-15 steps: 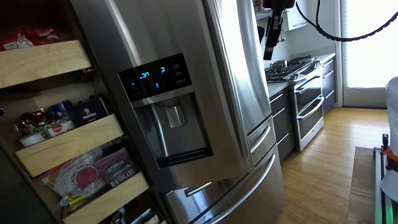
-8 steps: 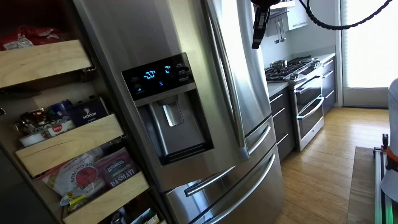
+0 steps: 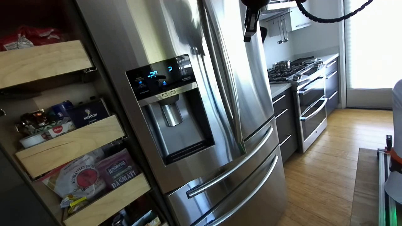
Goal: Close the fridge
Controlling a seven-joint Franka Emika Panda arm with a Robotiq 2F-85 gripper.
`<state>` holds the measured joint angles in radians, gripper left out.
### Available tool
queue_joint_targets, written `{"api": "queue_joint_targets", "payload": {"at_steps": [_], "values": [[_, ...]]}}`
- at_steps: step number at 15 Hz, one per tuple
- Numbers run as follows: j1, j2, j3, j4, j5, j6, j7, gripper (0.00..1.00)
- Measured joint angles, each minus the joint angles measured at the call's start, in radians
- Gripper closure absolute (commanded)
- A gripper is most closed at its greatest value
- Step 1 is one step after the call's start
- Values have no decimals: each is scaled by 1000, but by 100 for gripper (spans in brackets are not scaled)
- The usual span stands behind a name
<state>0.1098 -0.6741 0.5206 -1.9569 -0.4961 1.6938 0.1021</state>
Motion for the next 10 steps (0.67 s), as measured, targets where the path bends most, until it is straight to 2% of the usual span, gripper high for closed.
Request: {"api": "queue_joint_targets", "payload": {"at_steps": [3,7,10], "values": [[4,2,-9,-3,-24,40,11,100],[-14,36,-46,-23,-150,254,67,100],[-29,67,-61,-37,-237,351,107,100]]}}
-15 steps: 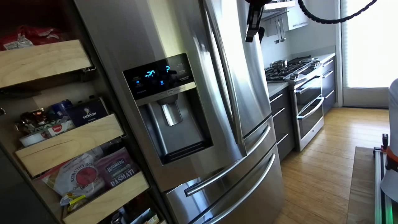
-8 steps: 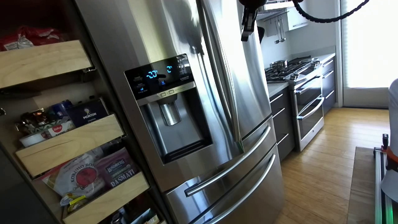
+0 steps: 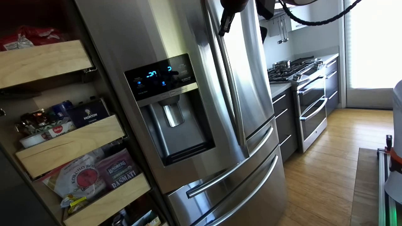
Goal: Close the fridge
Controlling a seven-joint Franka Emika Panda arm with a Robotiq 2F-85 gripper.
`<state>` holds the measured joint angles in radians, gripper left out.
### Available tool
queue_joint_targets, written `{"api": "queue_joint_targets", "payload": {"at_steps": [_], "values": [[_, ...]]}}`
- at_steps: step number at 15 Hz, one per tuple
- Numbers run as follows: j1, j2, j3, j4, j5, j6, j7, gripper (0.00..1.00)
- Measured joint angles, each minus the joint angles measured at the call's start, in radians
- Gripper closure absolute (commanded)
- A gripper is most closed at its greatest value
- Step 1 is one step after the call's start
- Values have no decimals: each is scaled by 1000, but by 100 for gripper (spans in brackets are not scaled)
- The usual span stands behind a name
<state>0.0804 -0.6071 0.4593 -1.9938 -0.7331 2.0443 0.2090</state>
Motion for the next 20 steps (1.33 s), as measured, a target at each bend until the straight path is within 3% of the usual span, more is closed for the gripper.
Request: {"api": "queue_joint_targets", "payload": {"at_steps": [6,14,20], "values": [[-3,42,-17,-9,-110,44,60,100],[11,44,-46,-36,-163,47,66,100],[36,4,-96,-120,-248,165,91,100]]}}
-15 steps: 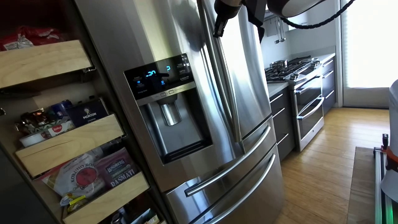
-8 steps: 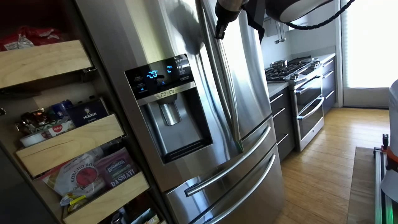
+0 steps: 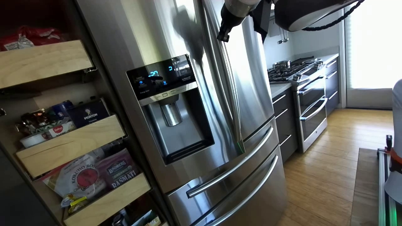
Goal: Close the fridge
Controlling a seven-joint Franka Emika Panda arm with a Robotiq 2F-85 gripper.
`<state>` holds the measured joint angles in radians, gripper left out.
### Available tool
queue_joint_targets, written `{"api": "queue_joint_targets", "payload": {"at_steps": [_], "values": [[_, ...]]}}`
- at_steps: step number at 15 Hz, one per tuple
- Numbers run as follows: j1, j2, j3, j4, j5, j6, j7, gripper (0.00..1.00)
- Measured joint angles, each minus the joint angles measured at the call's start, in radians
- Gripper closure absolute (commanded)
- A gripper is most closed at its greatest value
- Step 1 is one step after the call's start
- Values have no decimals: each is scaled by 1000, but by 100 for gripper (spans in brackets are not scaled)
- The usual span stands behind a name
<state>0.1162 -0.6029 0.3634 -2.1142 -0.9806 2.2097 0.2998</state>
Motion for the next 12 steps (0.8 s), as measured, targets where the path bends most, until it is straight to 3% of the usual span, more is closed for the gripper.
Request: {"api": "queue_joint_targets", "payload": {"at_steps": [12], "values": [[-7,-54,-91,-127,-198,253,107,100]]}}
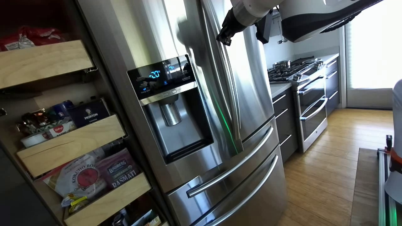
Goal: Close the fridge
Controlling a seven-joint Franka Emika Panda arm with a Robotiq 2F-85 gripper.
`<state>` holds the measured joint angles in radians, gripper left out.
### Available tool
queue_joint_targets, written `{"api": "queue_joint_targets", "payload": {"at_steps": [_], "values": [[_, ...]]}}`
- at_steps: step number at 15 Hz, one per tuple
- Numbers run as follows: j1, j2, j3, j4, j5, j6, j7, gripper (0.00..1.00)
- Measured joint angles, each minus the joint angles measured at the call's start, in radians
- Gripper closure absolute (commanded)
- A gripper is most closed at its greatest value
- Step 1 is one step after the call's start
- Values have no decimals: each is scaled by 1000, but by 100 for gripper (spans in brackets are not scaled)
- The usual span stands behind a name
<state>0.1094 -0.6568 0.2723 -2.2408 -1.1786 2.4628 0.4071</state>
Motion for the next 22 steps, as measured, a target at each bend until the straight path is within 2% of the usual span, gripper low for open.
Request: {"api": "queue_joint_targets", "payload": {"at_steps": [7,10,12,15,17,19,20,21,22], "values": [[-40,51,-78,-7,-52,41,25,100],[-38,87,-117,-7,-11,45,16,100],[-9,91,-131,-2,88,50,-26,100],[87,83,-151,23,324,31,-141,100],[154,72,-158,53,487,-42,-210,100],[182,57,-149,79,644,-138,-270,100],[182,46,-140,86,716,-190,-291,74],[180,35,-131,88,781,-239,-303,73],[180,24,-125,87,843,-282,-310,66]]}}
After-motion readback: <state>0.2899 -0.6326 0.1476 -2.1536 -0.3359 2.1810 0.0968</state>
